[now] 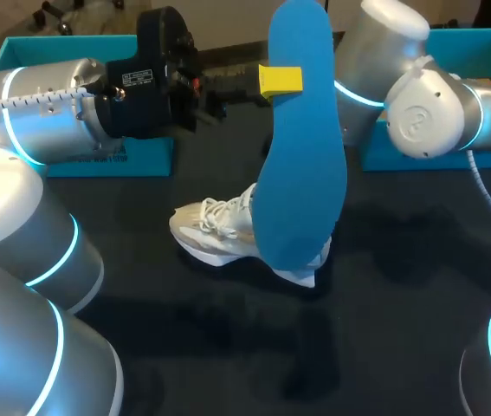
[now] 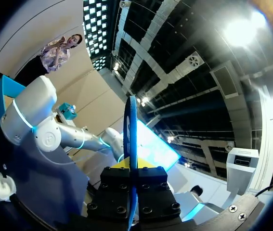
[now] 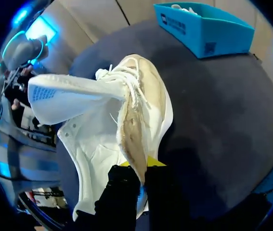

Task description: Take the shoe out of the shoebox, open the shoe tongue, remove and reinsert the insole, then place the shoe into the shoebox

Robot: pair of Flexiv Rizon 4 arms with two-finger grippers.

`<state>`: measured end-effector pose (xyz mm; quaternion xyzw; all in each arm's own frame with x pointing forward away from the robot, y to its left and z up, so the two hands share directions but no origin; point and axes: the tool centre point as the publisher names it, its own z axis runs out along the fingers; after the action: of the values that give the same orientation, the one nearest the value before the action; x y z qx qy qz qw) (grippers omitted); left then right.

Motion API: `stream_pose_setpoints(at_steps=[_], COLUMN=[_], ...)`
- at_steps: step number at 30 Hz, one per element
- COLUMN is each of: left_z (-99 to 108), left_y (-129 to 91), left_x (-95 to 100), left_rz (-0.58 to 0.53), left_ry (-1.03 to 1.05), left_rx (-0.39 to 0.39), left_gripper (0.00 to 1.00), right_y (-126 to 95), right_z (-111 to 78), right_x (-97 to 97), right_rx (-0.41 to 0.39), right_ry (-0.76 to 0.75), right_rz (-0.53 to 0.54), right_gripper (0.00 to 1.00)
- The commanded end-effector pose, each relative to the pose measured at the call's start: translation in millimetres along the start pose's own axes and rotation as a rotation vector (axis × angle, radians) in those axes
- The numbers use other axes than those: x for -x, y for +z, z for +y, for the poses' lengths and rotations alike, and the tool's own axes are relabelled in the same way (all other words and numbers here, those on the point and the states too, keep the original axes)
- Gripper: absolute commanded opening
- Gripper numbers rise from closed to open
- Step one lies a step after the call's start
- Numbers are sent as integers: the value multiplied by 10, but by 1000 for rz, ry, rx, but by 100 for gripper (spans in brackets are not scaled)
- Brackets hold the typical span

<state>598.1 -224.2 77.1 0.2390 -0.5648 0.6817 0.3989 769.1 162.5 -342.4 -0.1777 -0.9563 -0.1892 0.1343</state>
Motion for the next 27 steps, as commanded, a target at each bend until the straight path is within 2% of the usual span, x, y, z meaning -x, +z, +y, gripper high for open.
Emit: stream_pose_setpoints(at_steps=[1, 7, 11, 12, 15, 20, 24, 27], left_z=[48, 48, 48, 48, 48, 48, 48, 48], left_y=[43, 43, 43, 43, 43, 43, 43, 43], left_x=[-48, -48, -48, -48, -48, -48, -48, -48], left_rz=[-4, -4, -4, -4, -4, -4, -4, -4], left_ry=[1, 1, 1, 1, 1, 1, 1, 1], left_rx=[-16, -16, -16, -16, -16, -16, -16, -16], left_gripper=[0, 0, 0, 0, 0, 0, 0, 0], right_y=[17, 57, 85, 84, 57, 17, -8, -25], right_z=[-117, -192, -253, -270, -276, -271, -279, -265], right_x=[-132, -341, -421, -440, -467, -460, -448, -431], right_rx=[101, 204, 298, 311, 364, 419, 423, 415], right_ry=[217, 459, 631, 713, 798, 930, 1028, 1011], right_rz=[-42, -132, -194, -201, -248, -303, -320, -303], right_gripper=[0, 0, 0, 0, 0, 0, 0, 0])
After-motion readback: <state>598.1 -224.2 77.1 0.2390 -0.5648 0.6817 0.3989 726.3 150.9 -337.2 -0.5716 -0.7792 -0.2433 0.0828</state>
